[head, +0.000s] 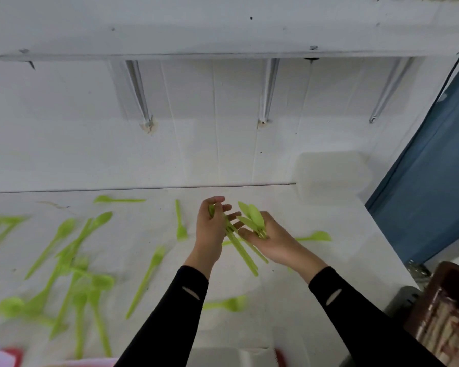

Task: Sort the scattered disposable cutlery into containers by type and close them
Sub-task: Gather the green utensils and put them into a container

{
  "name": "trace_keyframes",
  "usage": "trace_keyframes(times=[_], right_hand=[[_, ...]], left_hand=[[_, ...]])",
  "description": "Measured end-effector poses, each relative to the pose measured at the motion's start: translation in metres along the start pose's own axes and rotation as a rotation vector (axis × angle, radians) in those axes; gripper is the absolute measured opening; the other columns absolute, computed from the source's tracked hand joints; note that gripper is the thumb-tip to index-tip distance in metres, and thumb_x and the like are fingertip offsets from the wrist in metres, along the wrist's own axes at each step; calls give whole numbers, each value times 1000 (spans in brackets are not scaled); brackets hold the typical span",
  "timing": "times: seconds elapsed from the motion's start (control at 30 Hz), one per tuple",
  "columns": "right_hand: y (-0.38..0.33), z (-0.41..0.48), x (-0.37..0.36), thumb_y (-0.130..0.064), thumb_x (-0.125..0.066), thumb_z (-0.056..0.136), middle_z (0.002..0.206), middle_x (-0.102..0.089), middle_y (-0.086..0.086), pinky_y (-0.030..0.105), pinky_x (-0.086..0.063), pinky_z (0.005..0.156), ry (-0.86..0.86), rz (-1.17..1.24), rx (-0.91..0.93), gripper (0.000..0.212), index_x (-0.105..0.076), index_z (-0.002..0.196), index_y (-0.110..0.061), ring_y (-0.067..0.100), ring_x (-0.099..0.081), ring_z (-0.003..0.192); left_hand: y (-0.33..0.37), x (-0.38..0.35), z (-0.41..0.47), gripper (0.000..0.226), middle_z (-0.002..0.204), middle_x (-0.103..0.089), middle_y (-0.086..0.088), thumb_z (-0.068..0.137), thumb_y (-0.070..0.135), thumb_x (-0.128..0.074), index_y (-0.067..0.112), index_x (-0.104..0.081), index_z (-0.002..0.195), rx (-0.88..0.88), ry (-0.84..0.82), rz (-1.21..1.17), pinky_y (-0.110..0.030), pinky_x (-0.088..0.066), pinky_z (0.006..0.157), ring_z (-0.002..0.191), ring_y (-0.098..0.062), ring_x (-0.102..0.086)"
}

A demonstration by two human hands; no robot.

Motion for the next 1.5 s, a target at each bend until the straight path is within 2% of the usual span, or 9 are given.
trace_keyframes(times=[0.07, 0.23, 0.37, 0.47, 0.7, 0.9, 1.07, 1.27, 1.5], right_hand=[[2, 1, -6, -40, -49, 99, 99, -57, -13, 17, -40, 58, -48, 48, -28, 34, -33, 125, -27, 4, -56, 71], [0, 3, -14, -26, -43, 100, 60, -37, -7, 21, -26, 43, -49, 302, -77, 13, -47, 98, -14, 6, -31, 41], [4, 10, -7, -18, -44, 96, 76, -53, 9, 22, -20, 42, -16, 538, -137, 11, -51, 97, -10, 13, -31, 43], [4, 9, -14, -20, -44, 97, 71, -57, 7, 20, -19, 40, -138, 753, -222, 15, -51, 88, -11, 14, -31, 38], [5, 13, -3, -33, -42, 100, 76, -63, -4, 24, -38, 53, 107, 132, 38, 19, -50, 111, -19, 4, -45, 50], [0, 10, -16, -21, -37, 101, 73, -64, 7, 27, -38, 43, -81, 375, -20, 22, -56, 107, -13, 20, -47, 48], [12, 11, -12, -49, -42, 100, 78, -65, 2, 29, -54, 54, -41, 185, -108, 46, -62, 88, -9, 14, -63, 57], [18, 7, -26, -65, -32, 96, 78, -61, 3, 32, -56, 57, -240, 201, -236, 62, -58, 89, -9, 17, -60, 56], [21, 11, -15, -45, -44, 98, 93, -53, 7, 32, -54, 54, -87, 263, -274, 38, -48, 109, -9, 19, -62, 57]], left_hand=[[-5, -2, 0, 21, 101, -64, -10, 105, 21, -42, 8, -57, 110, 53, -19, 45, -30, -58, 60, 77, -21, -71], [-8, -4, 1, 22, 101, -67, -11, 105, 20, -41, 6, -57, 110, 25, -36, 73, -27, -58, 64, 79, -18, -70], [-6, 6, 10, 24, 92, -59, -9, 103, 29, -46, 10, -60, 103, -12, 59, 108, -25, -50, 58, 66, -16, -54], [-13, -4, 7, 42, 80, -60, -4, 99, 46, -49, 6, -61, 101, 123, -75, 48, -24, -48, 63, 61, -13, -54], [-16, -14, 4, 30, 84, -56, -9, 100, 28, -52, 1, -63, 94, 158, -245, -65, -22, -51, 74, 80, -17, -53], [-23, -9, 5, 23, 91, -62, -12, 100, 12, -54, 1, -62, 118, 213, -187, 33, -31, -49, 64, 71, -20, -55], [-17, -8, 5, 23, 102, -70, -13, 99, -1, -41, 5, -59, 114, 166, -135, -41, -34, -56, 80, 83, -22, -68], [-15, -20, -1, 51, 90, -68, 2, 83, 54, -64, 10, -66, 109, 40, -297, 250, -26, -53, 83, 84, -10, -66], [-11, -11, 5, 13, 97, -75, -3, 99, 14, -55, 4, -59, 106, -34, -157, 200, -28, -56, 80, 88, -17, -69]])
Point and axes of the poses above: each hand's wrist, its own z-axis towards the middle knuckle, its own x-axis out of the back of the hand, y = z × x, the point moved 7 cm from there along z, towards the middle knuckle
